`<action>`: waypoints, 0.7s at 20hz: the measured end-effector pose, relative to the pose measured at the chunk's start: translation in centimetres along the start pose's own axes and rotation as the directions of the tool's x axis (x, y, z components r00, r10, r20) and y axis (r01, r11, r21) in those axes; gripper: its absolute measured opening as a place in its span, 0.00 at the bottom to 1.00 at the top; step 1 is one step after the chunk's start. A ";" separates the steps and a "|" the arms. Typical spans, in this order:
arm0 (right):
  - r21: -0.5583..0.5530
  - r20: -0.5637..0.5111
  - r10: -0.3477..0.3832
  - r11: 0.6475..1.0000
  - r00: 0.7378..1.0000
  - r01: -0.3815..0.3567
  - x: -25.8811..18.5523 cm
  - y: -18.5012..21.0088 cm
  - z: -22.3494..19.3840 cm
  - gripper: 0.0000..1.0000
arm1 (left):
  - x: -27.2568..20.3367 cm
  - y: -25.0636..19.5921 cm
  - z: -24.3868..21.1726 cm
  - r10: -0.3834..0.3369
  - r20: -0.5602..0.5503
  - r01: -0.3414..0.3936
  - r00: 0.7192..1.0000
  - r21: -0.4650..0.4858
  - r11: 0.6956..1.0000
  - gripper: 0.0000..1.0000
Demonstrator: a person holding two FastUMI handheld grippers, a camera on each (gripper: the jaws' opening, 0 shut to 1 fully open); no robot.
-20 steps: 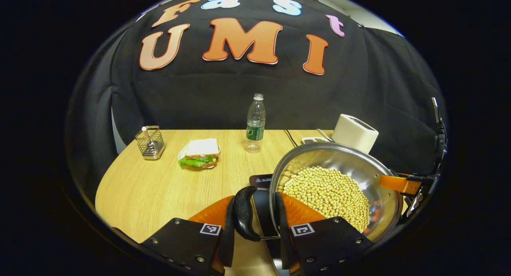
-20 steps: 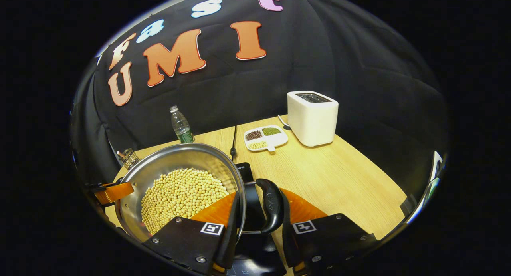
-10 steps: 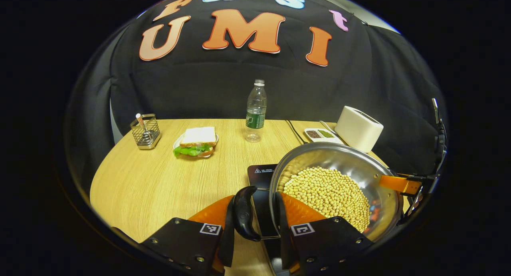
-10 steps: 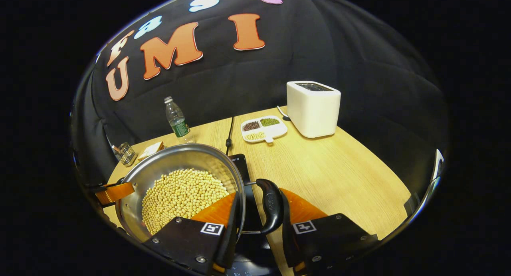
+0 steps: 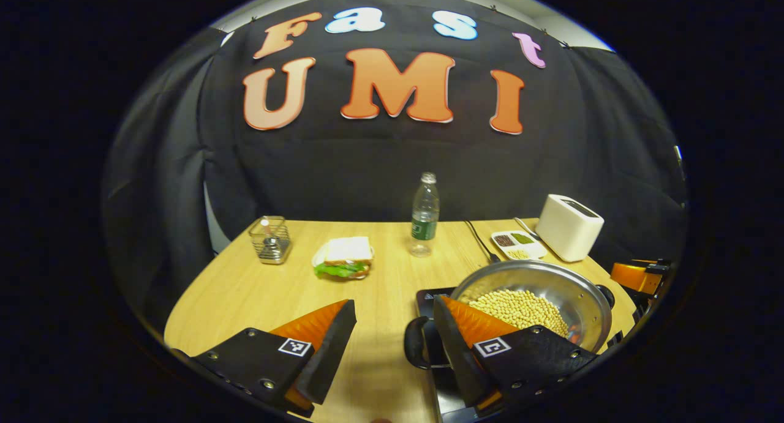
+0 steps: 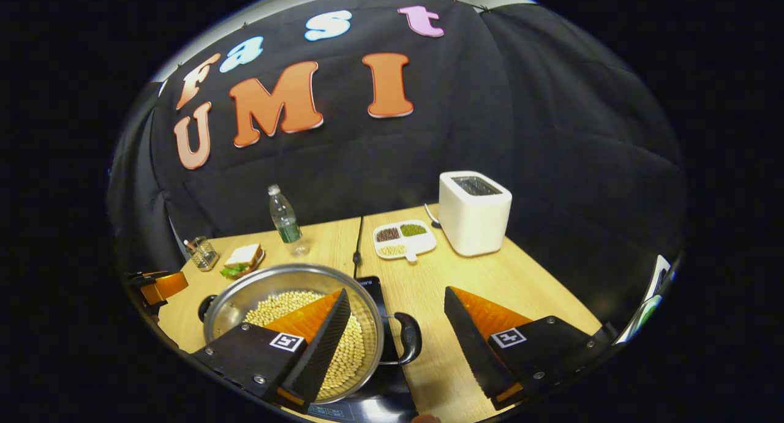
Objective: First push the handle of the pot to place it horizontally, then grasp the pot with both hands and set it on the induction cooktop.
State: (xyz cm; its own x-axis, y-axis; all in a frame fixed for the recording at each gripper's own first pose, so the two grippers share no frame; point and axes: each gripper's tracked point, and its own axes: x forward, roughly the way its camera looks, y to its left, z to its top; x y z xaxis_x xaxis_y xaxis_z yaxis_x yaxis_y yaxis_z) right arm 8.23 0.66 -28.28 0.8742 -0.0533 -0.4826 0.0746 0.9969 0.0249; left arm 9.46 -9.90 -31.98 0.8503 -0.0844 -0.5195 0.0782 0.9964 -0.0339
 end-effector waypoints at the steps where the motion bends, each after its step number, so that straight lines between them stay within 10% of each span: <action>1: -0.001 0.042 0.009 1.000 0.999 -0.009 -1.3 0.3 2.0 0.95 | -1.5 0.8 2.0 0.025 0.044 -0.026 0.999 0.017 1.000 0.81; 14: -0.042 0.400 0.062 0.998 0.914 -0.049 -18.4 0.2 19.3 0.95 | -23.0 10.6 20.9 0.131 0.432 -0.143 0.892 -0.004 0.990 0.80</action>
State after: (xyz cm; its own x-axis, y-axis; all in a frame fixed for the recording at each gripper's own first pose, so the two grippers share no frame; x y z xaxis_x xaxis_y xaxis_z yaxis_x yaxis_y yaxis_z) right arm 1.43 0.70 -2.53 0.9959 -0.0105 -0.0896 0.0117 0.9999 0.0120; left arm 1.62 2.31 -2.53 0.9938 0.0500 -0.0989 -0.0464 0.9982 0.0378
